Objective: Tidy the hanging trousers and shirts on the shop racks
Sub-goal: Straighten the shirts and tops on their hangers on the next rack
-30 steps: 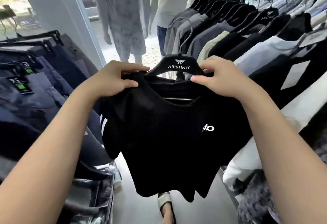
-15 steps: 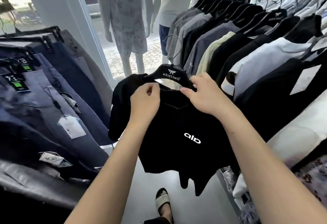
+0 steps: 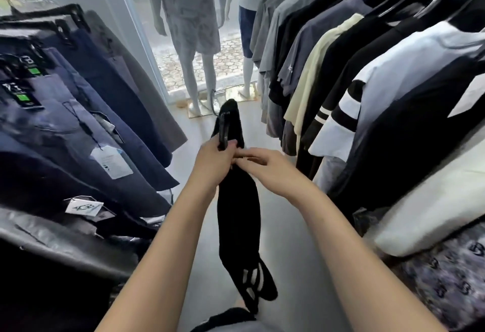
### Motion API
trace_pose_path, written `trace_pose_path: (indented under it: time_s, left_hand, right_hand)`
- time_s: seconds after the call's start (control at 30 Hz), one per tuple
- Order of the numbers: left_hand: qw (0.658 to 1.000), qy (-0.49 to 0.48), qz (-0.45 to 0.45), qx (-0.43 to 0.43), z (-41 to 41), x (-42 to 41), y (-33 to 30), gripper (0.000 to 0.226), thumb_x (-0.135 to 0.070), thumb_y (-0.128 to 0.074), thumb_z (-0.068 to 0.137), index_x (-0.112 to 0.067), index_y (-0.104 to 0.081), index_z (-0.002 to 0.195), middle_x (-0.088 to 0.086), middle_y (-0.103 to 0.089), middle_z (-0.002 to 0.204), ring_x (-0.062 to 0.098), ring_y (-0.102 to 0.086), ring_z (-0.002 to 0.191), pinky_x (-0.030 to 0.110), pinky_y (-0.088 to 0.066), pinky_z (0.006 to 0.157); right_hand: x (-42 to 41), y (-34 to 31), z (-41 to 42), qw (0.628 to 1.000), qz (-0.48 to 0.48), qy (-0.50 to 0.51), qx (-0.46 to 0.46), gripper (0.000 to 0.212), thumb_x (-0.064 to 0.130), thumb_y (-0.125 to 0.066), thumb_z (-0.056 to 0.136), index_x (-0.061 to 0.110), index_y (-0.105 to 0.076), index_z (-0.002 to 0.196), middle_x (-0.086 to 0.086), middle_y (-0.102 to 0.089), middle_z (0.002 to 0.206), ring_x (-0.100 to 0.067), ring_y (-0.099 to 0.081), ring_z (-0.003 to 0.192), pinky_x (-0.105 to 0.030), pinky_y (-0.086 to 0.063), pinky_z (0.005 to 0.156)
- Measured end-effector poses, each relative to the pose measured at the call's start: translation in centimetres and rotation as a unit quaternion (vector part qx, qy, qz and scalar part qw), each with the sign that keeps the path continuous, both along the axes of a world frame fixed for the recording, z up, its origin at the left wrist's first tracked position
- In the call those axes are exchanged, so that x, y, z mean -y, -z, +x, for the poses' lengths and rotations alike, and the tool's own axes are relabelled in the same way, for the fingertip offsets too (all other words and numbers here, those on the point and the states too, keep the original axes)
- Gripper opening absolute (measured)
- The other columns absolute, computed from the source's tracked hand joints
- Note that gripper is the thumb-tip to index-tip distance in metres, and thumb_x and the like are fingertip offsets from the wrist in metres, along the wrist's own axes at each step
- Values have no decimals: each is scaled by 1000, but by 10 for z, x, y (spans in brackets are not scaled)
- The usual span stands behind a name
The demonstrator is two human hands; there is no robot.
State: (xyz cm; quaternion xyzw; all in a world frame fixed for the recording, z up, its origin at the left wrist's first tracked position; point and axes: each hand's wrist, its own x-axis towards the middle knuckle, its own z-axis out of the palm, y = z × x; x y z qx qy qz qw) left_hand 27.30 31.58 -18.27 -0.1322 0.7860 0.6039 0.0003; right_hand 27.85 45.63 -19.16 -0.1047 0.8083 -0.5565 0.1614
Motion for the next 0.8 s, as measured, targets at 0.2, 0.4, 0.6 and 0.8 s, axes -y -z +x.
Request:
trace_pose_path:
  time_s: [0.2,0.4,0.6,0.8]
  left_hand:
    - [998,13,-66,-2,24,14,11,29,-6,-46,95,-26,-64,107,-8,-72,95,1,-68,85,19,-52,73]
    - [985,83,-148,-23,35,16,3,41,3,-41,93,-27,-66,105,-10,-74,90,2,-70,85,36,-54,89]
    - [959,158,-222,-74,38,-5,-23,39,0,-48,90,-33,-69,87,-10,-70,69,-3,-58,69,20,-43,71]
    - [938,218,-238,-124,34,-39,-46,38,0,-48,89,-31,-69,86,-6,-67,67,-2,-52,63,11,-34,54]
  right_hand:
    - [-12,25,12,991,-56,119,-16,32,20,-63,90,35,-65,118,16,-63,117,0,-61,106,-35,-48,103]
    - [-38,24,29,967,16,208,-147,51,21,-66,86,45,-55,130,15,-42,142,1,-38,130,-28,-32,113]
    - [-65,20,47,947,153,207,-191,39,39,-72,83,40,-63,122,18,-57,133,-8,-33,140,-36,-20,118]
    - [-133,-7,62,883,-53,441,-152,26,22,-62,87,39,-65,107,15,-63,120,-2,-57,116,-28,-44,104]
